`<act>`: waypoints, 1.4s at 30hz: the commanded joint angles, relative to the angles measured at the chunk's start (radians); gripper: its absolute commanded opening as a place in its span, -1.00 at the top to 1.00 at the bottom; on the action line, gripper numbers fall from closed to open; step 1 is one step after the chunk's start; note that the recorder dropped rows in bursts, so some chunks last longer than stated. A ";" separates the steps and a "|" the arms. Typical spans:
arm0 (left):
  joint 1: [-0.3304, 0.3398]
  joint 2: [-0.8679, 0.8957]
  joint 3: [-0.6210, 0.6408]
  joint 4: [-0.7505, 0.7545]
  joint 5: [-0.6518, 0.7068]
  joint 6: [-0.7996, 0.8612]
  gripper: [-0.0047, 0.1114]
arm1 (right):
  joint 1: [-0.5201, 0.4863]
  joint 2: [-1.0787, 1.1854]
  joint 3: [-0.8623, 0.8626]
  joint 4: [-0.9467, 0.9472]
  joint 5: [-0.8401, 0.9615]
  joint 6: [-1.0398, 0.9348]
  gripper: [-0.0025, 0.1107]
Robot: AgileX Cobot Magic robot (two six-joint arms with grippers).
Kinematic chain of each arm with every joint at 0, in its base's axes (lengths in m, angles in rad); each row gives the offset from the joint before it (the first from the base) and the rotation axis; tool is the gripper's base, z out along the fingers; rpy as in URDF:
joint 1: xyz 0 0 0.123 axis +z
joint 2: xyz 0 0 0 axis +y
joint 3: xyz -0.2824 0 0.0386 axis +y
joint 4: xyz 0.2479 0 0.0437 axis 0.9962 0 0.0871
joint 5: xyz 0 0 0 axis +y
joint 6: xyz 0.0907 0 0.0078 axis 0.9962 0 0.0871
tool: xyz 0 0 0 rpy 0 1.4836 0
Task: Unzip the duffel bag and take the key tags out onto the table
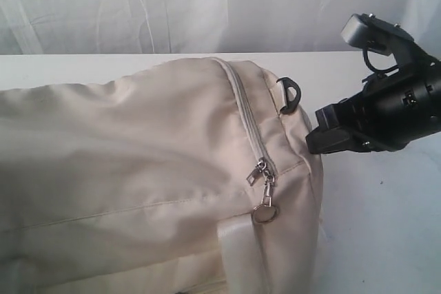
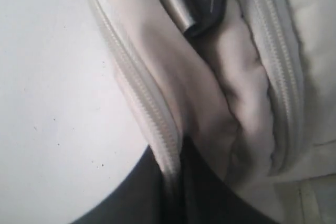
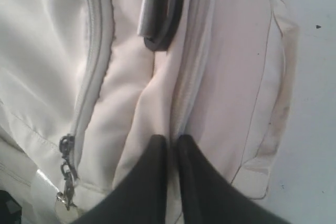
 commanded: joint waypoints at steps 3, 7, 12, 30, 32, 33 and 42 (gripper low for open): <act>0.002 -0.006 0.007 0.148 -0.029 -0.002 0.91 | 0.002 0.003 0.005 0.002 0.087 -0.079 0.96; 0.002 -0.009 0.007 0.315 0.020 -0.083 0.92 | 0.002 0.003 0.005 -0.007 0.094 -0.079 0.96; 0.002 -0.041 0.007 0.426 0.025 -0.119 0.92 | 0.000 0.003 0.005 -0.096 0.077 -0.079 0.96; 0.002 -0.052 0.007 0.488 0.026 -0.188 0.92 | 0.000 0.003 0.005 -0.056 0.093 -0.079 0.96; 0.002 -0.052 0.007 0.479 0.024 -0.188 0.92 | 0.000 0.003 0.005 -0.053 0.093 -0.079 0.96; 0.002 -0.052 0.007 0.474 0.022 -0.188 0.90 | 0.000 0.003 0.005 -0.046 0.095 -0.079 0.96; 0.002 -0.063 -0.006 0.429 0.014 -0.186 -0.15 | 0.000 0.003 0.001 0.028 0.113 -0.079 0.53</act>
